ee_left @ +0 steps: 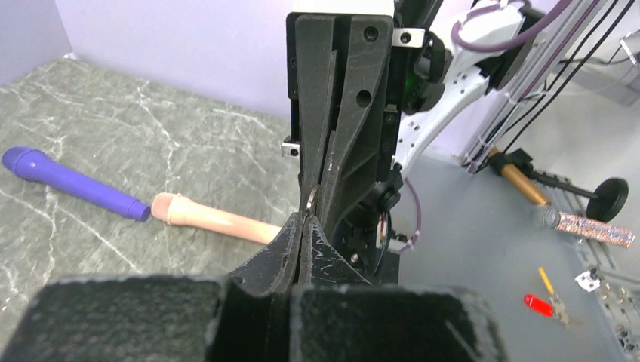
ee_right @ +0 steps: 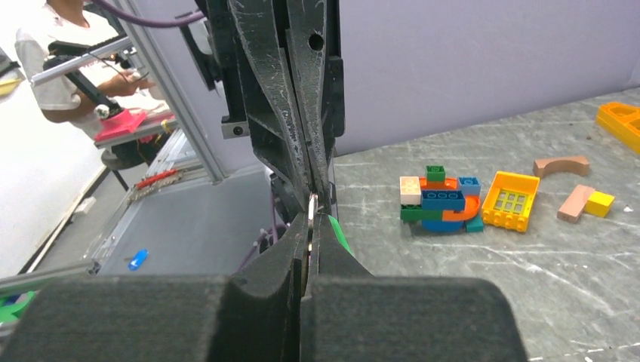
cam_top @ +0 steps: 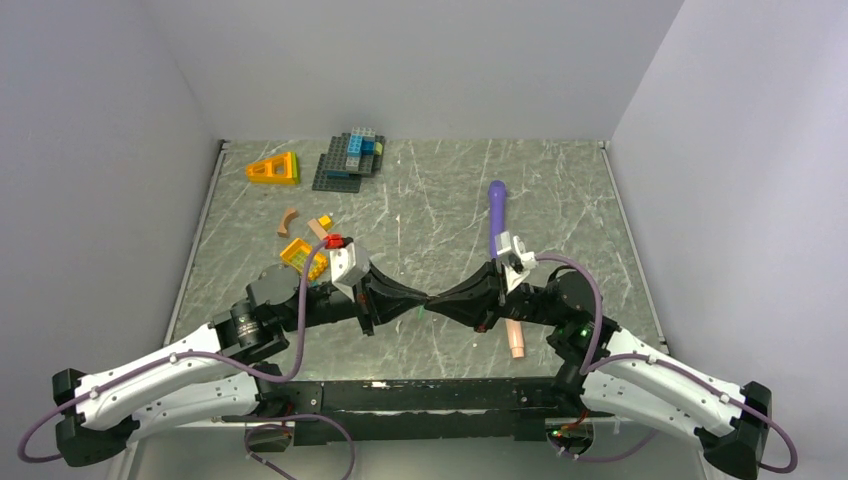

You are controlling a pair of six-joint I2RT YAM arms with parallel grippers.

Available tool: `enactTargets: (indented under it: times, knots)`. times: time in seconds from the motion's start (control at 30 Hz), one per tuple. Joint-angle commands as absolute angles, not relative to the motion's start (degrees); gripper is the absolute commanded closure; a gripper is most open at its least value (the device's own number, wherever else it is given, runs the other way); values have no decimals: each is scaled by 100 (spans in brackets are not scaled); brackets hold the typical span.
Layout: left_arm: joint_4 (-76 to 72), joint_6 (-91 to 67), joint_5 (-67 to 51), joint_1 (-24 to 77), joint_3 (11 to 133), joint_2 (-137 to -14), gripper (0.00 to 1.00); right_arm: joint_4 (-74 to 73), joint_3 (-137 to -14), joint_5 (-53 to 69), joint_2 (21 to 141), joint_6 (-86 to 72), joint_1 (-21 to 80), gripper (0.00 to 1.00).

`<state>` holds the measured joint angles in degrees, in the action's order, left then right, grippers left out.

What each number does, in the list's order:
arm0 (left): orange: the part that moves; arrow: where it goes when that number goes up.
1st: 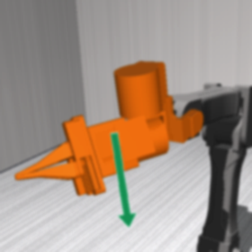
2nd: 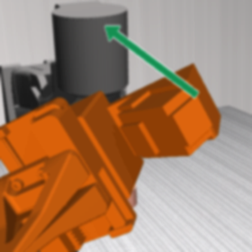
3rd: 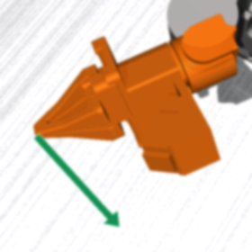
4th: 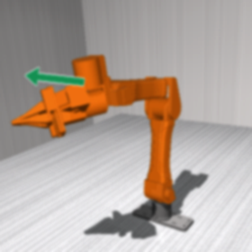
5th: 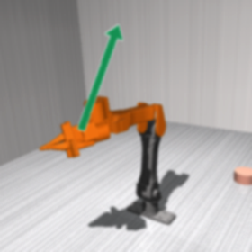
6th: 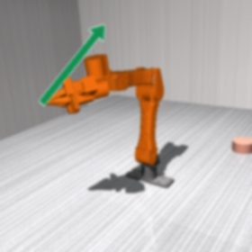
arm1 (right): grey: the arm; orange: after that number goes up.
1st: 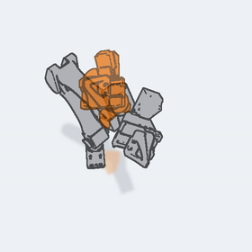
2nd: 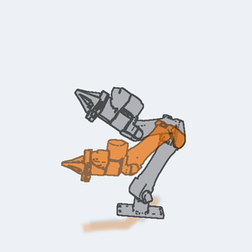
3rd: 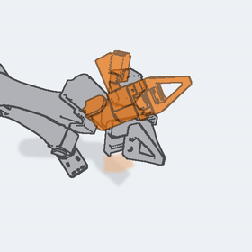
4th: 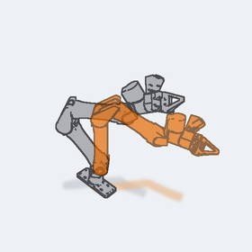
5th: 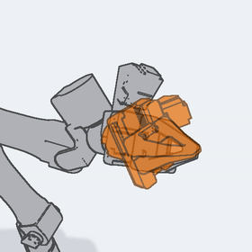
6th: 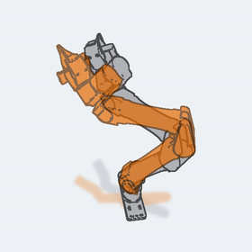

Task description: Remove the keys from the keyring

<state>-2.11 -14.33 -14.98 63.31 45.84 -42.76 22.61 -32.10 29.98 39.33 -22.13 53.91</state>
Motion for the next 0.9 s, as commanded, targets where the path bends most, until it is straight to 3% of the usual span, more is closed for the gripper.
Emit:
enactTargets:
  times: [0.0, 0.5, 0.87]
  knots:
    - [-1363, -1951, -1238, 6447, 4199, -4108, 100, 3553, -3063, 2622, 3781, -2415, 5372, 100]
    - [-3888, -2551, -604, 6643, 3237, -4137, 100, 5019, -2994, 2365, 4235, -2714, 5385, 100]
    - [-4171, -2694, 62, 6658, 3349, -3826, 100, 4756, -4011, 2334, 4799, -2513, 5378, 100]
